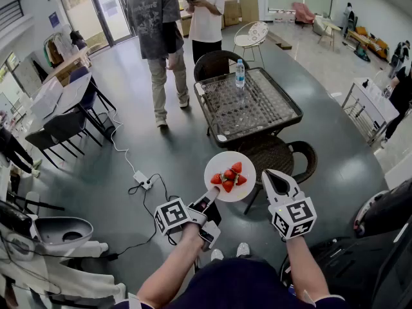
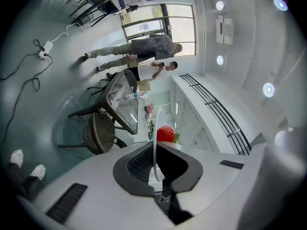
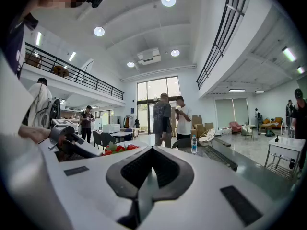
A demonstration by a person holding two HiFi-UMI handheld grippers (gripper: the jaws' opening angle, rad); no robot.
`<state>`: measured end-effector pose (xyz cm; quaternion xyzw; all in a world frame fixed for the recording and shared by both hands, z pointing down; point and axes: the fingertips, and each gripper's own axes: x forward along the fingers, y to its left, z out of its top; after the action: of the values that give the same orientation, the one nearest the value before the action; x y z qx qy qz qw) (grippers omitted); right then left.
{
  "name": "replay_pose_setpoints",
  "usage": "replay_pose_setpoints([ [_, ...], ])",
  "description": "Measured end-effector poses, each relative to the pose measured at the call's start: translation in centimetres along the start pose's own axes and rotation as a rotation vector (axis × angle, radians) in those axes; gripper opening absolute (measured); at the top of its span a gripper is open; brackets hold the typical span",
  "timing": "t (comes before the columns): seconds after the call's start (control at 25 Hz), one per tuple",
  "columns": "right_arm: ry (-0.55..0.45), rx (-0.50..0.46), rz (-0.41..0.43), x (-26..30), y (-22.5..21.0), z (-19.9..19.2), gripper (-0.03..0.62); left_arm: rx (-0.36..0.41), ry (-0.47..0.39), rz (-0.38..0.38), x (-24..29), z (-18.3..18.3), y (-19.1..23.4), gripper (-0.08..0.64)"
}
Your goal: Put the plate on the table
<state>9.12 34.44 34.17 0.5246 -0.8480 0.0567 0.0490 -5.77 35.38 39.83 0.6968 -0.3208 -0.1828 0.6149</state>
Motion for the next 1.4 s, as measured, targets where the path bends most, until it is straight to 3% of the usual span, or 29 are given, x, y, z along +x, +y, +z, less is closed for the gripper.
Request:
replay_pose_setpoints([
  [0.48,-0.010,0.014,0.011,0.5,-0.2,0.2,0.005,-0.003,0.012,0.000,0.6,-0.1,-0.2,0.014],
  [0.84,-0.023,0.015,0.004,1.5,-2.8,1.2,0.005,0.006,-0.006,0.009,2.5,0.4,-0.6,0.014],
  [1.4,-0.038,0.025,0.059,5.1,-7.7,1.2,0.005,0.019,-0.072,0.043,6.9,3.0,0.2,0.014],
])
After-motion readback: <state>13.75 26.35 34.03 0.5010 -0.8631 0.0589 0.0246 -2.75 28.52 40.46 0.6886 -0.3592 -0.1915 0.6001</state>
